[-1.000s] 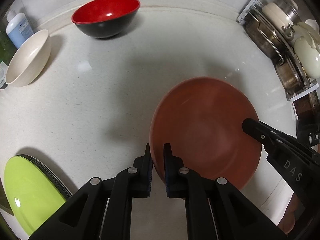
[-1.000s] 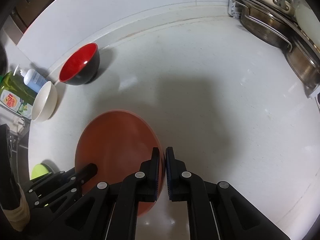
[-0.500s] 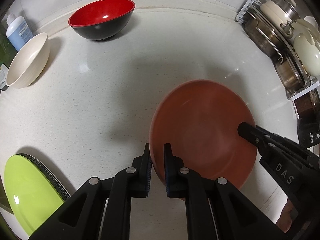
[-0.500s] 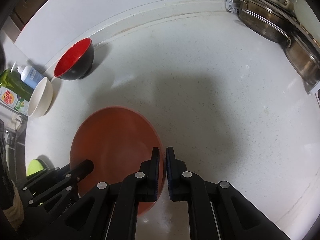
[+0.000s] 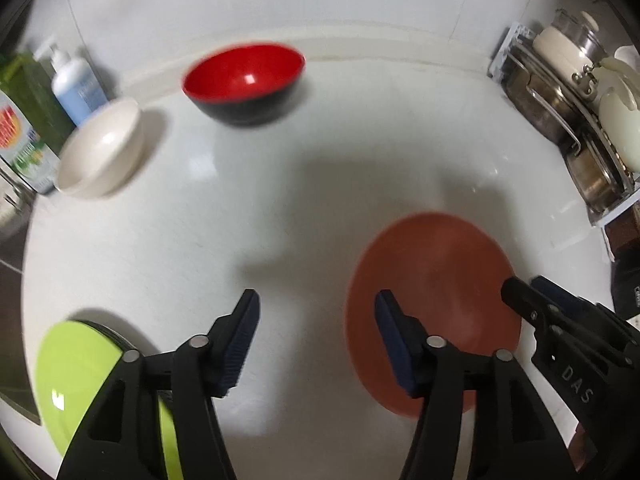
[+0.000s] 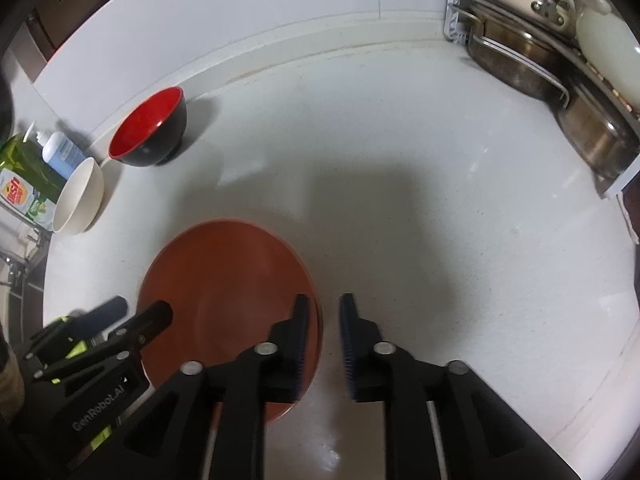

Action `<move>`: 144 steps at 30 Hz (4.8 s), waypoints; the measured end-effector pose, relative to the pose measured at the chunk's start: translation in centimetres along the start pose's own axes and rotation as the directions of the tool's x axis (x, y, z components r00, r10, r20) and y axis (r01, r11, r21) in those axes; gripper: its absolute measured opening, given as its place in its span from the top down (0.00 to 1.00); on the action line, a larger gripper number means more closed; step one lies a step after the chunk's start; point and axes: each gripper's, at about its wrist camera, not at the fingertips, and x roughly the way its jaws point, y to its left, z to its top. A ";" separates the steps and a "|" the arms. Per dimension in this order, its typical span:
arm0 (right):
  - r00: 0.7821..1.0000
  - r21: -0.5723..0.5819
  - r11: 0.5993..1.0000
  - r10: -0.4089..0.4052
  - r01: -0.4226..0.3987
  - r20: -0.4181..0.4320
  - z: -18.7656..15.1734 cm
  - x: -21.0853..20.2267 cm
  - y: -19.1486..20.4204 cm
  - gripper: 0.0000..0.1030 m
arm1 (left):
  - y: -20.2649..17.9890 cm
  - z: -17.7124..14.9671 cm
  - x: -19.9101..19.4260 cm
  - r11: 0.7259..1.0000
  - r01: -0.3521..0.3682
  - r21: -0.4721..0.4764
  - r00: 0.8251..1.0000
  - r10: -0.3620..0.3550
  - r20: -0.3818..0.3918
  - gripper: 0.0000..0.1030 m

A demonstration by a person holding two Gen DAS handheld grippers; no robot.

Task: Organize plates and bowls
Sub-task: 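Lower the pink bowl onto the counter and open both grippers, then move both grippers to the cream-white bowl beside the dish soap bottle, then close both grippers on the cream-white bowl rim, then lift the cream-white bowl with both grippers and carry it over the pink bowl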

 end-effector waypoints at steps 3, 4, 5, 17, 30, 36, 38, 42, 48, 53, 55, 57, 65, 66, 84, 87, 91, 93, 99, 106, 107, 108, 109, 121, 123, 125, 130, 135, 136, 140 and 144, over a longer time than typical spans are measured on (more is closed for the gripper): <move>1.000 0.002 1.000 -0.009 0.009 0.023 0.1 -0.7 0.1 0.63 | 0.7 0.3 -1.2 1.000 -0.014 -0.014 0.999 0.015 0.049 0.29; 0.999 0.001 1.000 -0.014 0.014 0.029 0.1 -1.0 0.1 0.63 | 1.1 0.4 -1.6 1.000 -0.018 -0.023 0.998 0.019 0.059 0.27; 0.999 -0.003 1.000 -0.017 0.017 0.032 0.2 -1.2 0.1 0.62 | 1.4 0.4 -1.9 0.999 -0.020 -0.030 0.997 0.022 0.067 0.24; 0.989 -0.100 0.994 0.058 -0.044 0.138 0.9 -5.0 5.0 0.45 | 6.7 0.7 -5.5 0.988 -0.120 -0.096 0.974 0.136 0.180 0.16; 0.976 -0.211 0.968 0.169 -0.138 0.137 2.3 -4.9 12.6 0.45 | 14.2 0.7 -7.5 0.962 -0.190 -0.196 0.954 0.228 0.194 0.16; 0.970 -0.249 0.950 0.220 -0.189 0.104 3.3 -4.0 16.2 0.45 | 17.2 0.6 -8.1 0.947 -0.217 -0.239 0.945 0.265 0.192 0.16; 0.968 -0.258 0.947 0.227 -0.194 0.106 3.5 -3.8 17.1 0.45 | 18.1 0.7 -8.2 0.942 -0.226 -0.247 0.943 0.276 0.188 0.16; 0.968 -0.284 0.939 0.232 -0.196 0.100 4.1 -3.1 19.0 0.45 | 20.1 1.1 -8.2 0.934 -0.240 -0.266 0.940 0.292 0.178 0.16; 0.966 -0.311 0.928 0.243 -0.205 0.086 5.2 -1.7 21.7 0.45 | 22.9 1.8 -7.6 0.920 -0.251 -0.299 0.937 0.309 0.162 0.17; 0.964 -0.325 0.920 0.255 -0.217 0.080 6.2 -0.7 23.9 0.45 | 24.8 2.7 -6.9 0.912 -0.253 -0.323 0.938 0.313 0.150 0.17; 0.963 -0.331 0.917 0.259 -0.221 0.073 6.7 -0.3 24.6 0.45 | 25.6 3.2 -6.6 0.908 -0.252 -0.333 0.937 0.316 0.151 0.17; 0.962 -0.336 0.914 0.265 -0.229 0.065 7.2 0.4 25.4 0.45 | 26.4 3.7 -6.2 0.904 -0.254 -0.345 0.936 0.319 0.146 0.19; 0.956 -0.310 0.912 0.292 -0.267 0.034 9.2 3.3 27.8 0.46 | 28.5 5.6 -3.5 0.906 -0.222 -0.361 0.946 0.290 0.145 0.23; 0.955 -0.312 0.911 0.295 -0.270 0.034 9.4 3.7 28.2 0.46 | 28.7 5.9 -3.1 0.910 -0.220 -0.350 0.947 0.286 0.148 0.24; 0.957 -0.254 0.923 0.283 -0.290 -0.065 11.0 10.1 30.3 0.65 | 29.0 8.6 3.1 0.948 -0.160 -0.276 0.980 0.187 0.074 0.58; 0.954 -0.242 0.923 0.288 -0.299 -0.080 11.1 10.9 30.4 0.67 | 28.8 9.0 3.8 0.954 -0.152 -0.258 0.982 0.174 0.068 0.63; 0.953 -0.230 0.925 0.289 -0.302 -0.091 11.3 11.6 30.5 0.74 | 28.9 9.4 4.5 0.954 -0.162 -0.254 0.981 0.184 0.063 0.68; 0.956 -0.237 0.926 0.278 -0.293 -0.095 11.4 11.9 30.6 0.77 | 29.0 9.7 4.9 0.956 -0.154 -0.250 0.984 0.172 0.053 0.74; 0.960 -0.237 0.930 0.262 -0.279 -0.100 11.6 12.6 30.6 0.86 | 28.9 10.5 5.7 0.958 -0.162 -0.237 0.983 0.177 0.040 0.83; 0.970 -0.260 0.934 0.231 -0.244 -0.082 11.7 12.7 31.0 0.88 | 28.8 10.8 5.5 0.954 -0.168 -0.248 0.982 0.184 0.042 0.91; 0.969 -0.259 0.934 0.231 -0.245 -0.083 11.6 12.6 31.0 0.88 | 28.8 10.7 5.4 0.954 -0.170 -0.247 0.981 0.187 0.044 0.91; 0.969 -0.259 0.934 0.232 -0.245 -0.081 11.6 12.5 31.0 0.88 | 28.8 10.7 5.3 0.954 -0.170 -0.248 0.981 0.187 0.047 0.91; 0.970 -0.261 0.934 0.232 -0.244 -0.078 11.5 12.5 31.1 0.88 | 28.7 10.7 5.1 0.954 -0.169 -0.250 0.981 0.186 0.047 0.91; 0.967 -0.279 0.926 0.251 -0.254 -0.049 10.1 8.8 29.9 0.88 | 27.3 8.4 0.1 0.953 -0.136 -0.269 0.982 0.165 0.087 0.91; 0.966 -0.269 0.928 0.251 -0.257 -0.057 9.7 8.2 29.4 0.88 | 26.7 8.0 -0.6 0.953 -0.138 -0.268 0.981 0.169 0.096 0.91; 0.965 -0.271 0.926 0.258 -0.262 -0.051 9.1 7.2 28.8 0.88 | 26.1 7.4 -1.6 0.952 -0.129 -0.277 0.980 0.165 0.108 0.91; 0.965 -0.271 0.927 0.260 -0.258 -0.027 7.9 5.0 27.4 0.88 | 24.8 6.4 -3.3 0.955 -0.123 -0.271 0.981 0.159 0.115 0.91; 0.966 -0.275 0.930 0.257 -0.244 0.012 6.7 2.3 25.4 0.88 | 22.5 5.5 -5.1 0.959 -0.103 -0.263 0.980 0.143 0.137 0.91; 0.968 -0.273 0.932 0.252 -0.237 0.020 6.6 1.9 25.2 0.88 | 22.1 5.4 -5.3 0.960 -0.103 -0.260 0.980 0.143 0.140 0.91; 0.968 -0.259 0.939 0.248 -0.227 0.048 5.8 0.0 23.4 0.88 | 20.3 4.4 -6.5 0.964 -0.079 -0.256 0.980 0.122 0.158 0.91; 0.967 -0.246 0.944 0.244 -0.220 0.073 4.9 -1.8 21.2 0.88 | 18.4 3.4 -7.5 0.968 -0.049 -0.244 0.982 0.091 0.166 0.90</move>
